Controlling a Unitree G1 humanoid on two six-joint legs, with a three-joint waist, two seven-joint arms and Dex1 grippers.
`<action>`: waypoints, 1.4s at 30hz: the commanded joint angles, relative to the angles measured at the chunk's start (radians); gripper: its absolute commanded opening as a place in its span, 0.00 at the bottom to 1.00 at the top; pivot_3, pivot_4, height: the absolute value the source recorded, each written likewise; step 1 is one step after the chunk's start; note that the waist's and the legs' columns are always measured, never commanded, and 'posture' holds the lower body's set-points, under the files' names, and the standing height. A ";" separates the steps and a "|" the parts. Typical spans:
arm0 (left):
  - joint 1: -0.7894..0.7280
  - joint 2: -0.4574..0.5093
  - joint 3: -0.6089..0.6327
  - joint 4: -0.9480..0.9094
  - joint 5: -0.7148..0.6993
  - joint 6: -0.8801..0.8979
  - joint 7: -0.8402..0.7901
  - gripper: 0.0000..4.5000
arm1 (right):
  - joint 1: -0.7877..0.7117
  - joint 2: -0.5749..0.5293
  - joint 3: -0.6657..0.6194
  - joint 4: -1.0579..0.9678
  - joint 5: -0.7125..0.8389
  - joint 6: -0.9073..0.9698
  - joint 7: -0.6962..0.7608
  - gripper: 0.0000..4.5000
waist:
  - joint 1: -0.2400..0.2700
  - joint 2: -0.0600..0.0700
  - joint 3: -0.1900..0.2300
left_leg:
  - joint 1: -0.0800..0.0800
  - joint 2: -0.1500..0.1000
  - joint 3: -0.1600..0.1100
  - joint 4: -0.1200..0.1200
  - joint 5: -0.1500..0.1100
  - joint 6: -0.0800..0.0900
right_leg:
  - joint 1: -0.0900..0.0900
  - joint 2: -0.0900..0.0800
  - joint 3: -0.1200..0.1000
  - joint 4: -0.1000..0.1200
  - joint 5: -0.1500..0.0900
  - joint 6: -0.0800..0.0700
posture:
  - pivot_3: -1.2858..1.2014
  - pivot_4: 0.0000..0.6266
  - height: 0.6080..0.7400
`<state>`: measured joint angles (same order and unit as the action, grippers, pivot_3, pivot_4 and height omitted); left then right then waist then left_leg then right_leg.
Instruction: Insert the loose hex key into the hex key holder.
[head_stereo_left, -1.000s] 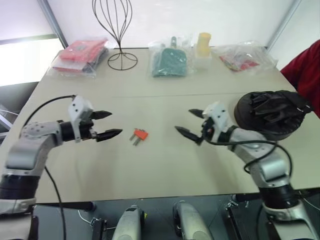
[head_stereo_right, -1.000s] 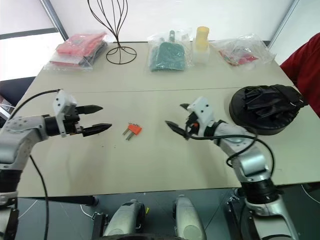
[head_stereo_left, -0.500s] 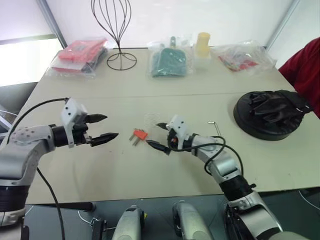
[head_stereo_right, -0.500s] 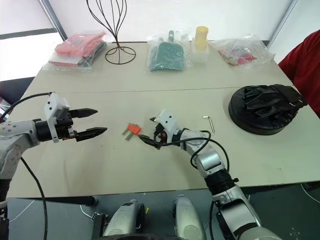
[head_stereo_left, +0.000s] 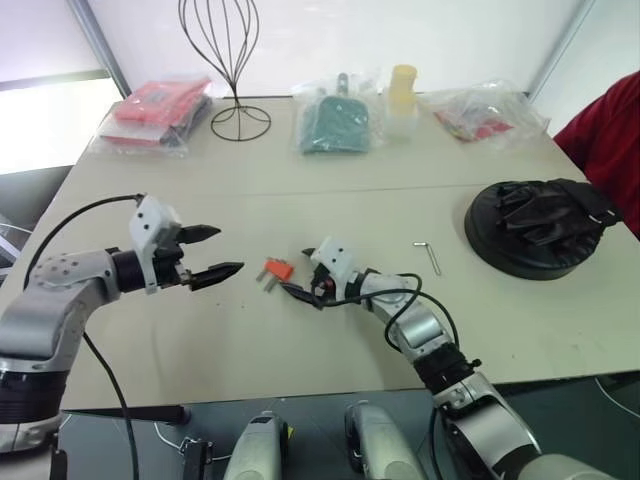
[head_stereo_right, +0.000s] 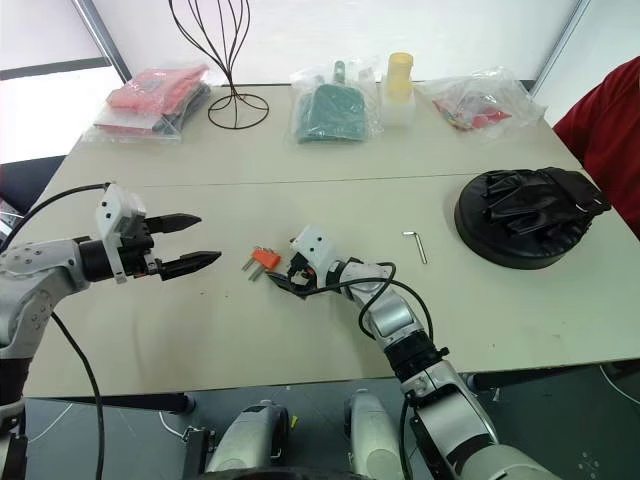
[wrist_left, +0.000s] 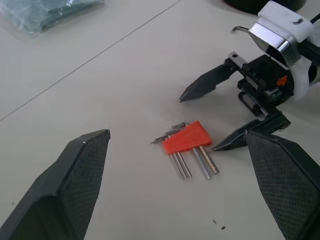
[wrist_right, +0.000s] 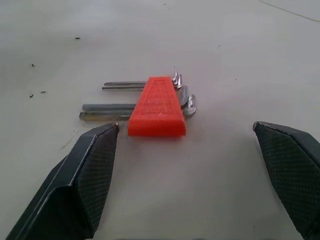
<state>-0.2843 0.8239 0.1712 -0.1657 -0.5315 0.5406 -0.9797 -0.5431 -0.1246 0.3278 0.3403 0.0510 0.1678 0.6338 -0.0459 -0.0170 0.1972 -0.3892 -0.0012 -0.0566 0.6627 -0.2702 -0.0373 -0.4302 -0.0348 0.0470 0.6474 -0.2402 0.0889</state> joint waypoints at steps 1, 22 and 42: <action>-0.015 -0.001 0.004 -0.014 0.008 -0.014 0.008 1.00 | -0.010 0.033 0.001 0.022 -0.005 -0.025 0.002 0.99 | 0.000 0.000 0.000 | 0.000 0.000 0.000 0.000 0.000 0.000 | 0.000 0.000 0.000 0.000 0.000 0.000 | 0.52 0.24 1.00; -0.030 -0.044 -0.007 0.010 0.051 -0.059 0.025 1.00 | 0.018 0.016 0.031 0.013 -0.080 -0.102 0.033 0.22 | 0.001 0.000 0.000 | 0.001 0.000 0.000 0.000 0.000 0.000 | 0.000 0.000 0.000 0.001 0.000 0.000 | 0.52 0.24 1.00; -0.722 -0.296 -0.145 0.755 0.003 -0.003 -0.337 1.00 | -0.350 -0.456 -0.063 0.095 -0.467 -1.058 -0.149 0.22 | -0.002 -0.002 0.000 | -0.001 -0.002 0.003 0.001 0.000 -0.001 | -0.001 0.001 0.000 0.000 0.001 0.000 | 0.52 0.24 1.00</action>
<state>-0.9707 0.5256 0.0355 0.5404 -0.5603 0.5890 -1.2767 -0.8705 -0.5675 0.2849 0.4311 -0.4110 -0.8569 0.5160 -0.0481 -0.0187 0.1976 -0.3904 -0.0032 -0.0535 0.6634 -0.2699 -0.0379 -0.4308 -0.0335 0.0470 0.6474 -0.2396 0.0889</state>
